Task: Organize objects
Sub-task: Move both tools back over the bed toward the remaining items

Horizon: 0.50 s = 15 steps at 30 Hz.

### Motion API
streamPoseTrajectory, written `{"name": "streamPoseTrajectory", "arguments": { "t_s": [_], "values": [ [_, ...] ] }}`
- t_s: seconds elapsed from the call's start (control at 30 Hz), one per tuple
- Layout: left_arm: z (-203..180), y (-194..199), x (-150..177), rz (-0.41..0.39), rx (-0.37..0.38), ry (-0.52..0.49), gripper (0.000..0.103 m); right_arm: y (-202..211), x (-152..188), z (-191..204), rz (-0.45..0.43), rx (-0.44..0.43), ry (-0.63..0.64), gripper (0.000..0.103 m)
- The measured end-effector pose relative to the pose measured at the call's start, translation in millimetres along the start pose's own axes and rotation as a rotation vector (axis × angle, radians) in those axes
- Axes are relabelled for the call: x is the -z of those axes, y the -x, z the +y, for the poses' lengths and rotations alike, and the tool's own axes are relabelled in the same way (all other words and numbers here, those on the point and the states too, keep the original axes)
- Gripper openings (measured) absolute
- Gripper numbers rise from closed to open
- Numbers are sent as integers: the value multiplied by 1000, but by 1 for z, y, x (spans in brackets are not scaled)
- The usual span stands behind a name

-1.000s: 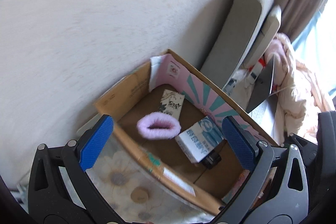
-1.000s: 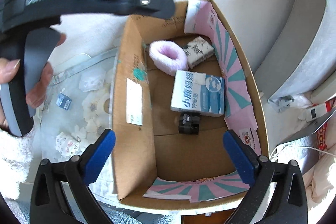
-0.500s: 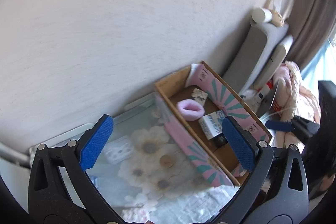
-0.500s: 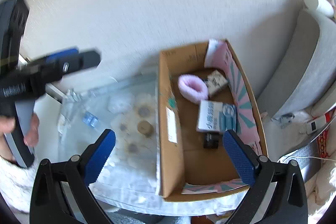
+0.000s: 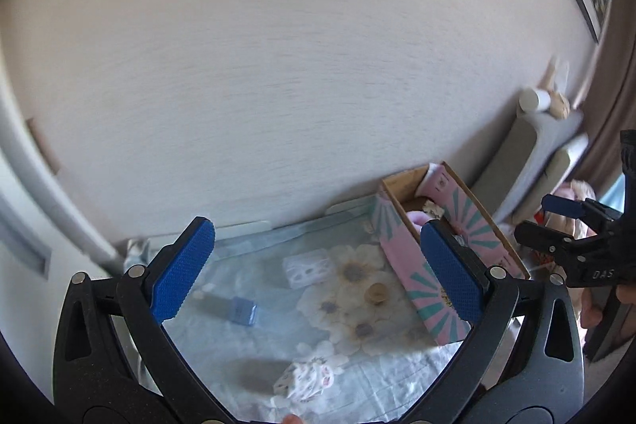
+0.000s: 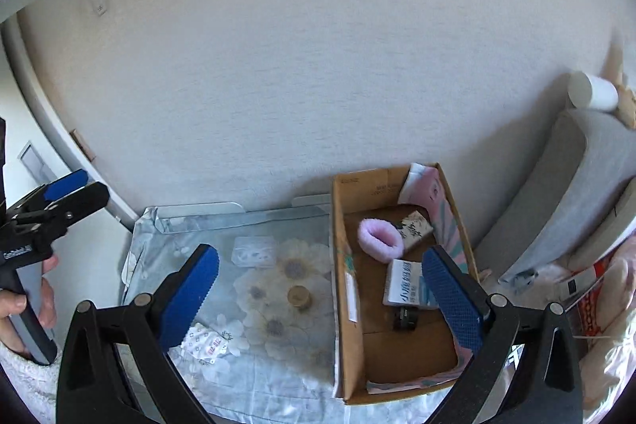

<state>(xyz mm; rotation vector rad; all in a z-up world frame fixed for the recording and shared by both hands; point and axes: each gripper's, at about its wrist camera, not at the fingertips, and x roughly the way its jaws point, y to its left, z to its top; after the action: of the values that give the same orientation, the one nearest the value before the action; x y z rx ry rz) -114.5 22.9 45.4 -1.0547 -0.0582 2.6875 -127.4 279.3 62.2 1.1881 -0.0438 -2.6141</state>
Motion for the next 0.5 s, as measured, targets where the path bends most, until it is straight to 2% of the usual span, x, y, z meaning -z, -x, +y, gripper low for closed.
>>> {"name": "streamPoseTrajectory", "arguments": {
  "t_s": [0.3, 0.5],
  "values": [
    [45, 20, 42, -2, -57, 101, 103, -25, 10, 45, 11, -93, 80, 102],
    [57, 13, 86, 24, -29, 132, 103, -49, 26, 66, 15, -112, 89, 102]
  ]
}}
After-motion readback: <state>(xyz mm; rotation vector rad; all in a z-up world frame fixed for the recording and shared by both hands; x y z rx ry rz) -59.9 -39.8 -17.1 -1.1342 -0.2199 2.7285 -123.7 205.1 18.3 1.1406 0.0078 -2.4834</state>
